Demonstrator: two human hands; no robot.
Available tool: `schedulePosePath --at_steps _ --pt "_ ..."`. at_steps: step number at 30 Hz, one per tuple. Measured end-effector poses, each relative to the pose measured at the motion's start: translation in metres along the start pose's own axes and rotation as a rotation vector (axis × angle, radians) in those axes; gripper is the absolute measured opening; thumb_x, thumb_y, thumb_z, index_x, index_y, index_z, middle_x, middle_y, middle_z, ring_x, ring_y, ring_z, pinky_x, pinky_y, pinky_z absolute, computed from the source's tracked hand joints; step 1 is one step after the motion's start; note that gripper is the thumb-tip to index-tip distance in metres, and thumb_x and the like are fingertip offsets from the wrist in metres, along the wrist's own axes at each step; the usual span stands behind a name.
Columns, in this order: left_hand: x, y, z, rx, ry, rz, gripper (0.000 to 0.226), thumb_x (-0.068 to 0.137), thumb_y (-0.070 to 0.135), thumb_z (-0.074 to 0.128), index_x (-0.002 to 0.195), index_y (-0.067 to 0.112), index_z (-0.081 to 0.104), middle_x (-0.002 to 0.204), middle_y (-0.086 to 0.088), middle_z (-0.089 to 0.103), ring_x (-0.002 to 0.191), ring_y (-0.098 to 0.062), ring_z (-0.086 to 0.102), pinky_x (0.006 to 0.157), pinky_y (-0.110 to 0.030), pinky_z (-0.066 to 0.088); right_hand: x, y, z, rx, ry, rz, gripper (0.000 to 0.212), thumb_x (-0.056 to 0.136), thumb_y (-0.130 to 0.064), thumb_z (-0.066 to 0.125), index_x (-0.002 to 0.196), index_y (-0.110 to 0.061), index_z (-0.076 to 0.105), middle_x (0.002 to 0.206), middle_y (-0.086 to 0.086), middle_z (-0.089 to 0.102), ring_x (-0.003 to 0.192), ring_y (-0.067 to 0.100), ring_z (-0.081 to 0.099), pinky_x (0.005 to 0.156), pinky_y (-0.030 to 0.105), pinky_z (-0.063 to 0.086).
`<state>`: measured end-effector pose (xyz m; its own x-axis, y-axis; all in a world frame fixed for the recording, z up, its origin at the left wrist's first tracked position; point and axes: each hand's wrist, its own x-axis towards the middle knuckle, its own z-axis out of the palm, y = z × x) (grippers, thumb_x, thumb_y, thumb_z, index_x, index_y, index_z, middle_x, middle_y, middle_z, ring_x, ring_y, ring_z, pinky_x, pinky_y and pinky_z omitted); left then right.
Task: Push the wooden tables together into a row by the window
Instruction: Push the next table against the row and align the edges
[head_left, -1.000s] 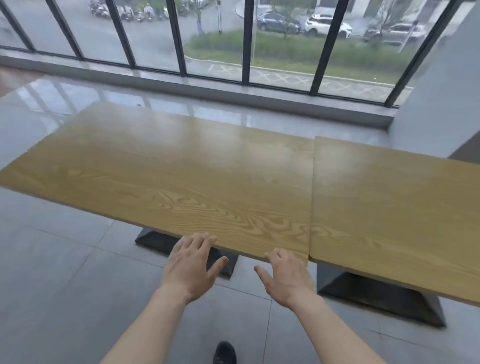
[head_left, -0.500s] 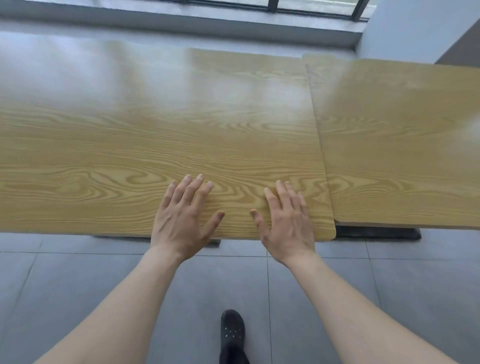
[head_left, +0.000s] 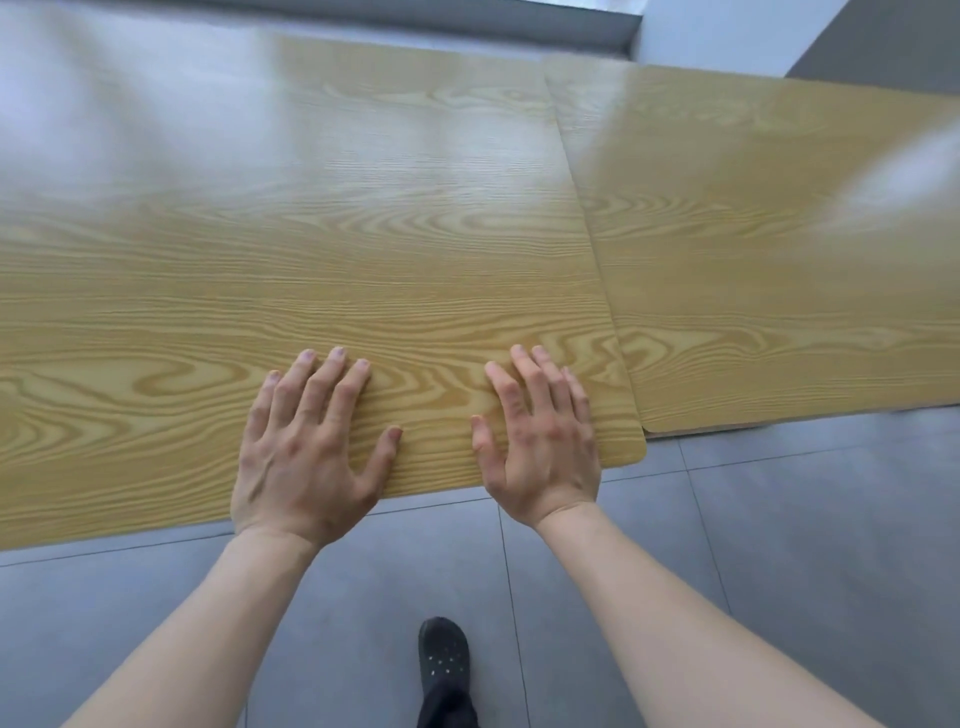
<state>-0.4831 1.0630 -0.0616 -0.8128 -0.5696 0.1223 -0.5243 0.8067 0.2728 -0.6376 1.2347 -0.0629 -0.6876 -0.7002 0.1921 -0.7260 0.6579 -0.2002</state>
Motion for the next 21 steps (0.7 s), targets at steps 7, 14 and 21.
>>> schedulePosePath --at_steps 7,14,21 --pt "0.024 -0.004 0.004 0.020 0.013 -0.014 0.072 0.092 0.062 0.043 0.148 0.018 0.049 0.158 -0.006 0.045 0.152 -0.031 0.030 0.125 -0.051 0.019 0.027 0.004 0.008 0.012 0.008 -0.014 0.056 0.095 -0.050 0.048 0.142 -0.020 0.057 0.155 0.009 0.048 0.150 0.030 0.036 0.124 0.051 0.021" --pt "0.036 -0.005 0.003 0.017 -0.018 -0.040 0.071 0.092 0.062 0.043 0.149 0.021 0.046 0.160 -0.003 0.042 0.153 -0.029 0.027 0.126 -0.050 0.017 0.039 0.006 0.009 0.025 -0.043 -0.019 0.058 0.096 -0.052 0.046 0.144 -0.021 0.054 0.157 0.008 0.045 0.152 0.030 0.032 0.124 0.050 0.019" --pt "0.038 -0.006 -0.016 0.002 -0.149 -0.043 0.072 0.096 0.068 0.030 0.152 0.025 0.042 0.161 0.000 0.040 0.154 -0.025 0.026 0.126 -0.047 0.018 0.042 0.002 -0.014 0.038 -0.232 -0.022 0.060 0.102 -0.054 0.036 0.150 -0.019 0.046 0.162 0.010 0.038 0.154 0.029 0.025 0.126 0.050 0.019"
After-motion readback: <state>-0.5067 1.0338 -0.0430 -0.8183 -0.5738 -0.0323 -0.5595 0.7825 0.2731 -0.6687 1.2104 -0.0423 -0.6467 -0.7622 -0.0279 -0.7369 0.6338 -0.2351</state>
